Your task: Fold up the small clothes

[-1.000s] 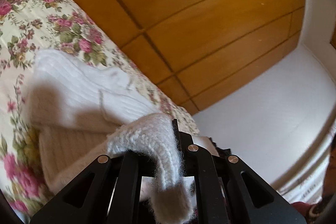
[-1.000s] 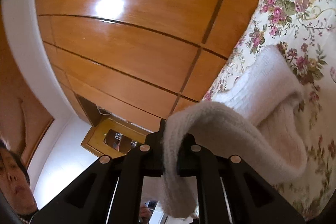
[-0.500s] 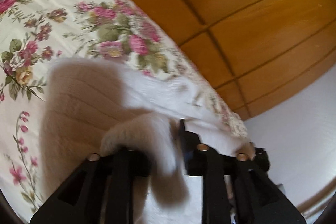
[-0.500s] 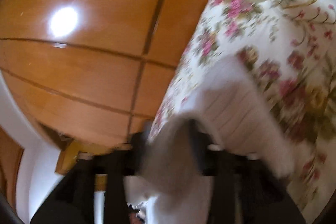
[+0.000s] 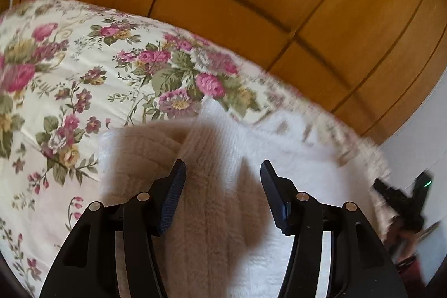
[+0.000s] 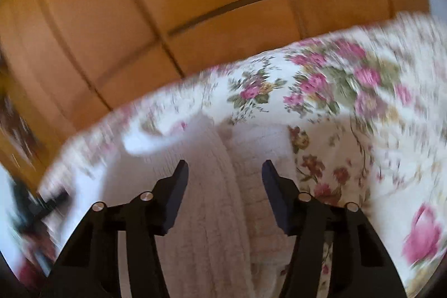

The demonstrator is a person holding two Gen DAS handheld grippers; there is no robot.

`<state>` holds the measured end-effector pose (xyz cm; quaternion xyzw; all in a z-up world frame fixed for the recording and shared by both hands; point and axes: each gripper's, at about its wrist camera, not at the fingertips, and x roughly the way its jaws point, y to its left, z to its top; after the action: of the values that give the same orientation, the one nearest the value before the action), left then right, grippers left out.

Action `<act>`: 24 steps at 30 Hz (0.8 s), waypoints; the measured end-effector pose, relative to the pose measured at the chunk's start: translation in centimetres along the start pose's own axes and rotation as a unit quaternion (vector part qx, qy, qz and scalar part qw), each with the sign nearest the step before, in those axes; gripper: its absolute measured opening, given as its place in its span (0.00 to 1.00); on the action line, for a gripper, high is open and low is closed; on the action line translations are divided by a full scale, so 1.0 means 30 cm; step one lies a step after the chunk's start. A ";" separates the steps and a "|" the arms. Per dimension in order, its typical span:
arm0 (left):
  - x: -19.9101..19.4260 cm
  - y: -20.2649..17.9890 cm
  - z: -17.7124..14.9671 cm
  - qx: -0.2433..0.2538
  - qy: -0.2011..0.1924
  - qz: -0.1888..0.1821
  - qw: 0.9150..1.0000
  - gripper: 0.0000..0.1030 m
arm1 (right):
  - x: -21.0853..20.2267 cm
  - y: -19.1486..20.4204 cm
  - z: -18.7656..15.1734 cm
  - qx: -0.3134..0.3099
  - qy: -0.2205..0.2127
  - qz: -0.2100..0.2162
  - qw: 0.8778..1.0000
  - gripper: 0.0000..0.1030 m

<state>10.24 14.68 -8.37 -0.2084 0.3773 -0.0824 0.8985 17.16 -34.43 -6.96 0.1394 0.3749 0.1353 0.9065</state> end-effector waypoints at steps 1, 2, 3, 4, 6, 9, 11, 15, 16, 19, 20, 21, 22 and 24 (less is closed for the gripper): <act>0.026 -0.015 -0.001 0.016 0.006 0.010 1.000 0.53 | 0.029 0.034 -0.001 -0.031 0.015 -0.014 0.999 0.51; 0.045 -0.035 -0.003 0.037 0.009 0.023 0.999 0.53 | 0.060 0.057 -0.017 -0.050 0.023 -0.024 0.998 0.50; 0.066 -0.061 -0.012 0.070 0.011 0.042 0.997 0.53 | 0.079 0.072 -0.035 -0.068 0.032 -0.037 0.997 0.45; 0.086 -0.080 -0.019 0.095 0.014 0.054 0.994 0.52 | 0.114 0.090 -0.045 -0.089 0.047 -0.058 0.993 0.36; 0.110 -0.113 -0.040 0.146 0.013 0.101 0.984 0.17 | 0.159 0.088 -0.056 -0.100 0.062 -0.071 0.990 0.09; 0.034 -0.091 -0.030 0.112 -0.025 0.090 0.989 0.04 | 0.119 0.056 -0.032 -0.066 0.026 -0.076 0.995 0.06; -0.027 -0.058 -0.024 0.085 -0.061 0.097 0.990 0.04 | 0.074 0.036 -0.013 -0.046 -0.006 -0.087 0.995 0.06; -0.024 0.030 -0.045 0.029 -0.054 0.109 0.992 0.04 | 0.123 -0.038 -0.030 0.011 0.018 -0.102 0.995 0.06; -0.002 0.042 -0.054 0.024 -0.041 0.110 0.993 0.04 | 0.159 -0.058 -0.051 0.023 0.031 -0.105 0.994 0.06; -0.002 0.020 -0.056 0.042 -0.044 0.115 0.991 0.25 | 0.152 -0.022 -0.068 -0.014 0.011 -0.120 0.993 0.11; -0.014 0.009 -0.051 0.042 -0.043 0.110 0.992 0.52 | 0.143 0.000 -0.069 -0.034 0.008 -0.132 0.991 0.22; -0.038 0.004 -0.043 0.030 -0.046 0.101 0.993 0.61 | 0.128 0.015 -0.068 -0.044 0.005 -0.143 0.989 0.34; -0.061 0.000 -0.043 0.018 -0.057 0.093 0.994 0.63 | 0.094 0.030 -0.062 -0.046 -0.010 -0.145 0.988 0.35; -0.115 -0.023 -0.035 0.001 -0.090 0.076 0.993 0.63 | 0.046 0.062 -0.051 -0.047 -0.036 -0.120 0.991 0.34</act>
<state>7.08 14.79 -6.49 -0.1854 0.3095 0.0046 0.9326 16.75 -32.01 -8.23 0.0551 0.3497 0.0376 0.9345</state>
